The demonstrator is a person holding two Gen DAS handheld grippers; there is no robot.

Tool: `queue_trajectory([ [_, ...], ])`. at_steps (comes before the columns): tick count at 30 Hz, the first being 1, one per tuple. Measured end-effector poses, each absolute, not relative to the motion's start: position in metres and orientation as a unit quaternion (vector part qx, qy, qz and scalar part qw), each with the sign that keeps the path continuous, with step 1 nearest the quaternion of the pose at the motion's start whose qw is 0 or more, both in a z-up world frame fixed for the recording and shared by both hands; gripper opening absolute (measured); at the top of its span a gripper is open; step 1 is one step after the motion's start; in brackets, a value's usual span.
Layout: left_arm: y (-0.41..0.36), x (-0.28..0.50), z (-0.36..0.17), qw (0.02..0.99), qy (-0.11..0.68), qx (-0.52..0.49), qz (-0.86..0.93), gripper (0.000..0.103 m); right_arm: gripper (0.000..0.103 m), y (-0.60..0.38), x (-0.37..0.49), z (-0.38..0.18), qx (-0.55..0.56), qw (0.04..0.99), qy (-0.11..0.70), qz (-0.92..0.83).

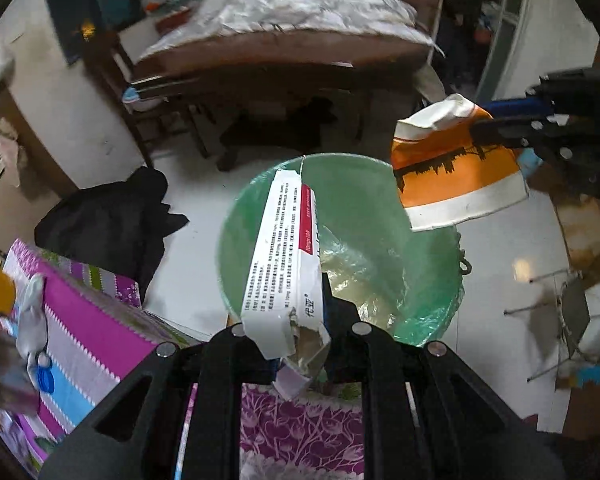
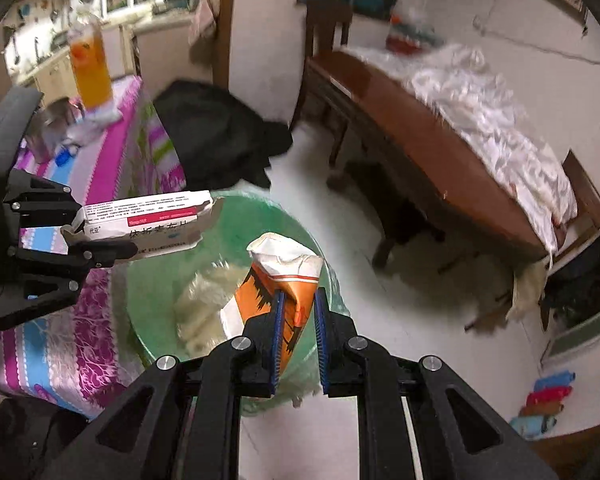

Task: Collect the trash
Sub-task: 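Carry the paper cup and medicine box over the green trash bin with both tools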

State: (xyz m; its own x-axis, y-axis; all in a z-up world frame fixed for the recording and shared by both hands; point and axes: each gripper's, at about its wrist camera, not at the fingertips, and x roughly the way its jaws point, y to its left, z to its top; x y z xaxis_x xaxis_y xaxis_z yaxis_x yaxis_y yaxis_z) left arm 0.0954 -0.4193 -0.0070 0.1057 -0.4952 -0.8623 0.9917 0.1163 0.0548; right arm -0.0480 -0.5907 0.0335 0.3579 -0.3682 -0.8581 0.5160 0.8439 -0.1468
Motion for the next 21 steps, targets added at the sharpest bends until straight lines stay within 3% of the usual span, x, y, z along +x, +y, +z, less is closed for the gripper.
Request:
queue_trajectory([
  [7,-0.445,0.095,-0.017,0.631,0.369,0.388,-0.562,0.014,0.016,-0.599,-0.023,0.011,0.084,0.786,0.556,-0.258],
  [21,-0.459,0.100,-0.024,0.631,0.375,0.403,-0.547,0.014,0.016,-0.612,-0.006,-0.012,0.100,0.765,0.589,-0.242],
])
